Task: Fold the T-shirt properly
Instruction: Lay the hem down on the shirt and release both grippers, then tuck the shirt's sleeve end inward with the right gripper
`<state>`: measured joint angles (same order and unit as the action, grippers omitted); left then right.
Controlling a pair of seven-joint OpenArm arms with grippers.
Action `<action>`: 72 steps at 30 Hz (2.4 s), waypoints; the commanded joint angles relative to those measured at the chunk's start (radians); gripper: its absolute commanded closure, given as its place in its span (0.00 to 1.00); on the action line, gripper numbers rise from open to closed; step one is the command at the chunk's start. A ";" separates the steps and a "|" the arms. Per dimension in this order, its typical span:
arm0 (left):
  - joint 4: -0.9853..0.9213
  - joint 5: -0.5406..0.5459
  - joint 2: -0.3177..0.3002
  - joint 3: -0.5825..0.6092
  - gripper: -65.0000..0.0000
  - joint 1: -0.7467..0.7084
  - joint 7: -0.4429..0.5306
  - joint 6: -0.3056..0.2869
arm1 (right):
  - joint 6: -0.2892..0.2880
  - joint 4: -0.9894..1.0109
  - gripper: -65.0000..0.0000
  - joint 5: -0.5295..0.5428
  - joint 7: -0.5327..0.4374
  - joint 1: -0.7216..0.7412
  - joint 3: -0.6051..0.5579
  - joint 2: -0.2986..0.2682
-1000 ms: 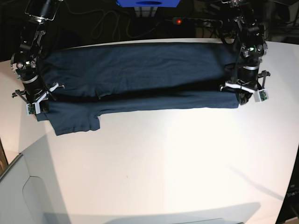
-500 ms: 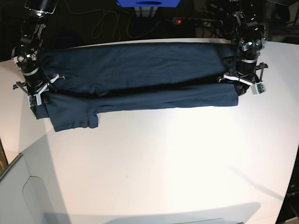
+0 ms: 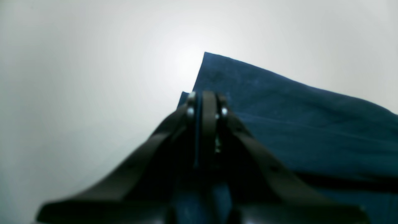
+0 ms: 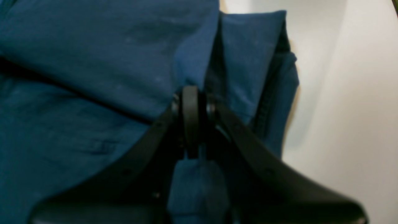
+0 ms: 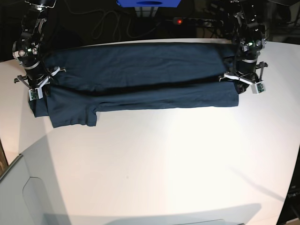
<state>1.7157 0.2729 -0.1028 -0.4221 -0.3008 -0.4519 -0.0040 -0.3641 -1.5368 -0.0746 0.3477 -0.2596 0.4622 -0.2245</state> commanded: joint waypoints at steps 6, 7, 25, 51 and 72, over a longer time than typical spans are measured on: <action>0.025 0.004 -0.008 -0.050 1.00 0.007 0.023 0.003 | -0.089 -0.120 1.00 0.006 -0.022 -0.051 0.059 -0.008; 0.024 0.004 -0.010 -0.051 1.00 0.008 0.023 0.003 | -0.111 -0.136 1.00 0.006 -0.016 -0.057 0.065 -0.003; 0.019 0.004 -0.004 -0.050 1.00 -0.002 0.023 0.002 | -0.126 -0.149 1.00 0.003 -0.014 -0.093 0.096 0.020; 0.016 0.032 0.030 -0.053 0.66 -0.016 0.012 0.005 | -0.126 -0.291 0.37 0.003 0.167 0.035 0.059 0.007; 0.016 0.032 0.030 -0.053 0.66 -0.038 0.012 0.005 | -0.126 0.351 0.44 0.002 0.373 0.518 -0.012 0.009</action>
<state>1.7145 0.2993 -0.0643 -0.4725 -0.3382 -0.4599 -0.0002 -0.4889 -1.1713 -0.0818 0.7334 0.2401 0.4484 -0.2047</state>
